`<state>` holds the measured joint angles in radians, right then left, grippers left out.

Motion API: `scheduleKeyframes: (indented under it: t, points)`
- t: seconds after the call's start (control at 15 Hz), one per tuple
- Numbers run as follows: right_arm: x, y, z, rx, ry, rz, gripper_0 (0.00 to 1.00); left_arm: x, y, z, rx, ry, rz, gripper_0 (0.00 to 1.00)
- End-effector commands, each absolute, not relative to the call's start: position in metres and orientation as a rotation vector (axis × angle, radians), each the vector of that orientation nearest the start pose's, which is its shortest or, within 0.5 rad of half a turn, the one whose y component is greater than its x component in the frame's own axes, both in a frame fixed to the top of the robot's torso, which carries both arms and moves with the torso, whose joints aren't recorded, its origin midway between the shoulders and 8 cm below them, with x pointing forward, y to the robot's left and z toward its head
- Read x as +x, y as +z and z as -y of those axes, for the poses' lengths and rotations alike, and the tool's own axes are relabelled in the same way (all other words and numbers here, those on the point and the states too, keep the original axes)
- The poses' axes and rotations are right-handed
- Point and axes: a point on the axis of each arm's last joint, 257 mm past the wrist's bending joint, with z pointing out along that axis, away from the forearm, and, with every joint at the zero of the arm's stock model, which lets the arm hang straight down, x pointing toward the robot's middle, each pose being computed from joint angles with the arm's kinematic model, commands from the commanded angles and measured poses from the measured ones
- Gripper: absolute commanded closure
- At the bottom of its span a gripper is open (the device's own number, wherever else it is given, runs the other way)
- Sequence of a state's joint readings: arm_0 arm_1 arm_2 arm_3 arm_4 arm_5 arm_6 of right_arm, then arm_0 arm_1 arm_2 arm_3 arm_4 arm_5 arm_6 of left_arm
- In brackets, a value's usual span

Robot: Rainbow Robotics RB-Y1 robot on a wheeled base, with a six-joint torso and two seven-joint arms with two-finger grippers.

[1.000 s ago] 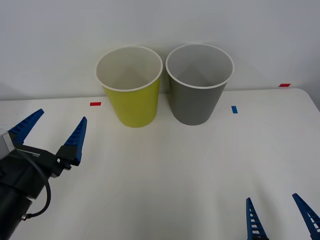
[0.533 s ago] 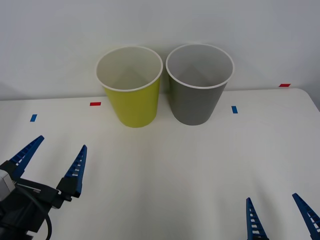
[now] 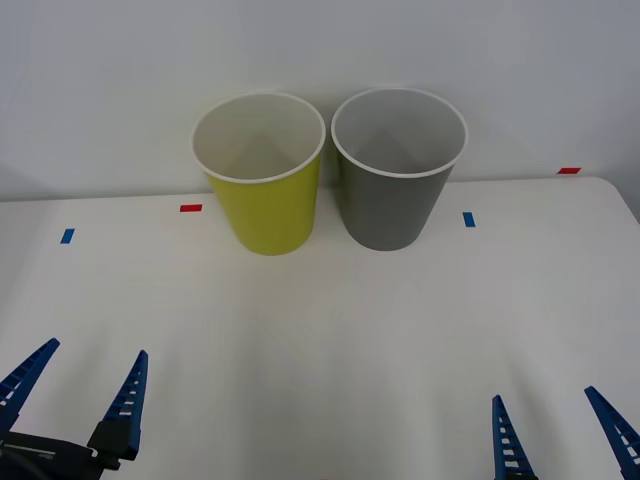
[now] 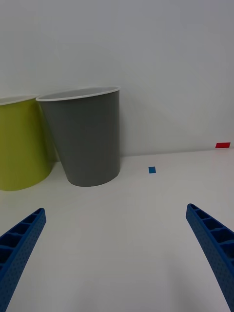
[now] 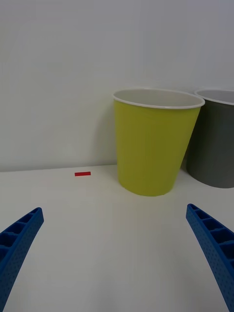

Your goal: Put cans in the gray bin and PET bottles in the light green bin.

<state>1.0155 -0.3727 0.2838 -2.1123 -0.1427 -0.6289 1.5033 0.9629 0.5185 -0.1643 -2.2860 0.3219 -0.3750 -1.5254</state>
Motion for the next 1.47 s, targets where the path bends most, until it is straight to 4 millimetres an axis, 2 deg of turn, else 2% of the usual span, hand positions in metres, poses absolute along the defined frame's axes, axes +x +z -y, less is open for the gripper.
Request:
scheduleKeyframes:
  t: [0.07, 0.2, 0.4, 0.73, 1.07, 1.2, 1.47]
  points:
    - [0.243, -0.204, 0.234, -0.016, 0.142, -1.456, 0.00, 0.284, -0.176, -0.275, 0.069, -0.109, -1.518, 0.00]
    - [0.243, -0.204, 0.234, -0.016, 0.142, -1.456, 0.00, 0.287, -0.171, -0.284, 0.091, -0.079, -1.508, 0.00]
    - [0.243, -0.204, 0.234, -0.016, 0.142, -1.456, 0.00, 0.282, -0.172, -0.288, 0.112, -0.070, -1.517, 0.00]
    - [0.243, -0.204, 0.234, -0.016, 0.142, -1.456, 0.00, 0.261, -0.194, -0.305, 0.210, 0.084, -1.527, 0.00]
    - [0.243, -0.204, 0.234, -0.016, 0.142, -1.456, 0.00, 0.238, -0.214, -0.320, 0.122, 0.123, -1.597, 0.00]
    - [0.243, -0.204, 0.234, -0.016, 0.142, -1.456, 0.00, 0.236, -0.221, -0.322, 0.099, 0.138, -1.605, 0.00]
    - [0.243, -0.204, 0.234, -0.016, 0.142, -1.456, 0.00, 0.234, -0.223, -0.320, 0.096, 0.132, -1.610, 0.00]
